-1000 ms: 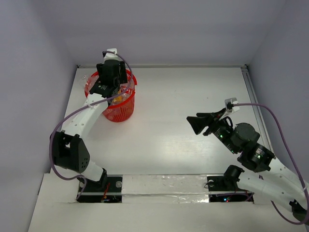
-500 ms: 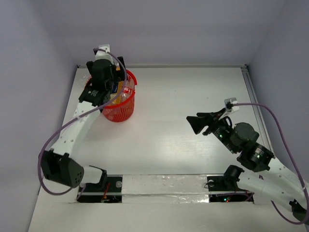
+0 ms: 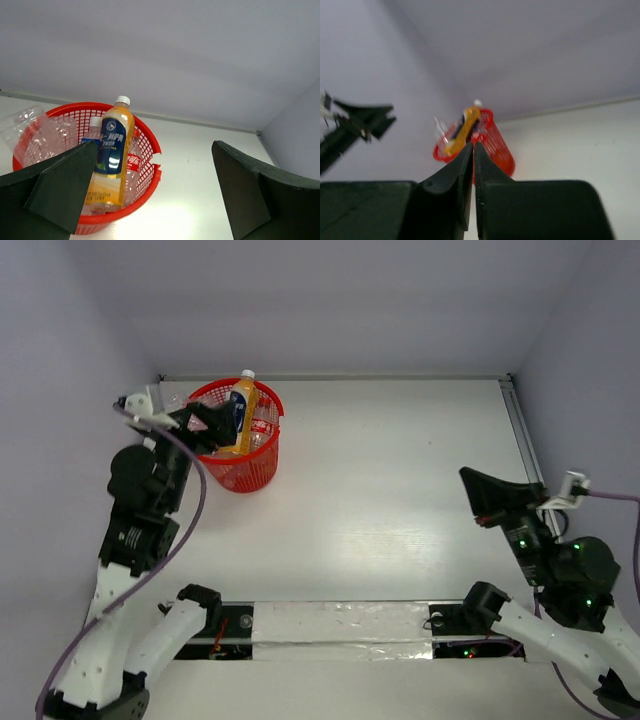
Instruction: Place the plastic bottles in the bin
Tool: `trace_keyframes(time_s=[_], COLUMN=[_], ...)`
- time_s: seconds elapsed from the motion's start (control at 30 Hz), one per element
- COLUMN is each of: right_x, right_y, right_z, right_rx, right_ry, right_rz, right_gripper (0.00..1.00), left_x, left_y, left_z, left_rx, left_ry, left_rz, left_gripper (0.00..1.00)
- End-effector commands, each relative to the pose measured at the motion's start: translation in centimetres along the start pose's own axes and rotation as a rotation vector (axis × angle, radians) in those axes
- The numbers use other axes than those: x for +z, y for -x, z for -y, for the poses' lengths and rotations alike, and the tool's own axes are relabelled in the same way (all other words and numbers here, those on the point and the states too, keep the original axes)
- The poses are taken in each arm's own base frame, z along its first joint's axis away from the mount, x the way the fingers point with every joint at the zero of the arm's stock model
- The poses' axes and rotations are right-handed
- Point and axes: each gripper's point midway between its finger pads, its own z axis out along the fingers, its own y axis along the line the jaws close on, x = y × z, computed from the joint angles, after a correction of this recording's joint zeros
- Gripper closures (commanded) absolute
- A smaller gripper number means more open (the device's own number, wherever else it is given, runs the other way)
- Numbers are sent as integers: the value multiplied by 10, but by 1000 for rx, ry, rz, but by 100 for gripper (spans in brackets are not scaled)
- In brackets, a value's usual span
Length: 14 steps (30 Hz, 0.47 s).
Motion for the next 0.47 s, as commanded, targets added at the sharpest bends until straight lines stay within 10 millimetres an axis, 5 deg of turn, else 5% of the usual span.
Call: trace_keyframes(time_s=[0.0,0.17,0.27,0.43], right_x=[-11,-18,-21,-23], right_y=[34,39,39,55], right_z=[6,16,19,17], right_rx=[11,14,6,15], right_ry=[-20,-50,-54,-55], right_rz=[139,178,185,236], right_gripper=[87,45,33,32], left_x=[-32,-69,-94,-111], left_y=[-3,-29,-35,-52], left_z=[-3,-25,-32,-41], left_rx=[-51,-92,-127,-161], left_ry=[-33,7,-3,7], left_rz=[49,55,84,81], left_gripper=[1,1,1,1])
